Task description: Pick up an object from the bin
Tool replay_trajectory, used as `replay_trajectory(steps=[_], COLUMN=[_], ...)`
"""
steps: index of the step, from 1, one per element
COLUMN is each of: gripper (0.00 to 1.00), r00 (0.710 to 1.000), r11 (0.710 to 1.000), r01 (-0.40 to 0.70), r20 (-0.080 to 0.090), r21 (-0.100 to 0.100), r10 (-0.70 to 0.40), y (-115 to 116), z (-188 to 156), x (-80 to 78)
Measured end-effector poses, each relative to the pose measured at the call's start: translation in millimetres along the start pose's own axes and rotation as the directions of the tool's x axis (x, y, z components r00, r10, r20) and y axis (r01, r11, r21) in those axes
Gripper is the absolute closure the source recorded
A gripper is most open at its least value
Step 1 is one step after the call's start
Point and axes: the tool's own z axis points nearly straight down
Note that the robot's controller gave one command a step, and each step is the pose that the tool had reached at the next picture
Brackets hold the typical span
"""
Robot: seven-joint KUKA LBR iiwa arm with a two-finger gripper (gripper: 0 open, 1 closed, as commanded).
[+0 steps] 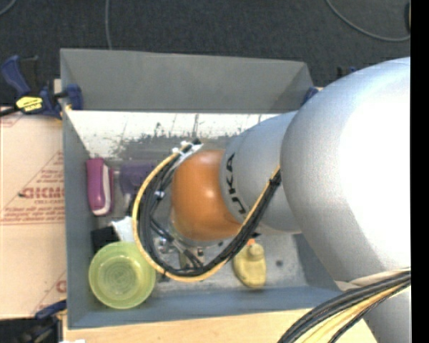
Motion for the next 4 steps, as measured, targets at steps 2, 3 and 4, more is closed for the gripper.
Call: replay_trajectory(steps=[2, 3, 4], gripper=[1.00, 1.00, 1.00], r00=[0.972, 0.930, 0.994], r11=[0.972, 0.930, 0.994], r01=[0.236, 0.367, 0.108], r20=[0.012, 0.007, 0.007], r21=[0.000, 0.002, 0.002], r10=[-0.236, -0.367, -0.108], y=[-6, -15, 35], z=[-20, -23, 7], x=[-10.7, 5.5, 10.0])
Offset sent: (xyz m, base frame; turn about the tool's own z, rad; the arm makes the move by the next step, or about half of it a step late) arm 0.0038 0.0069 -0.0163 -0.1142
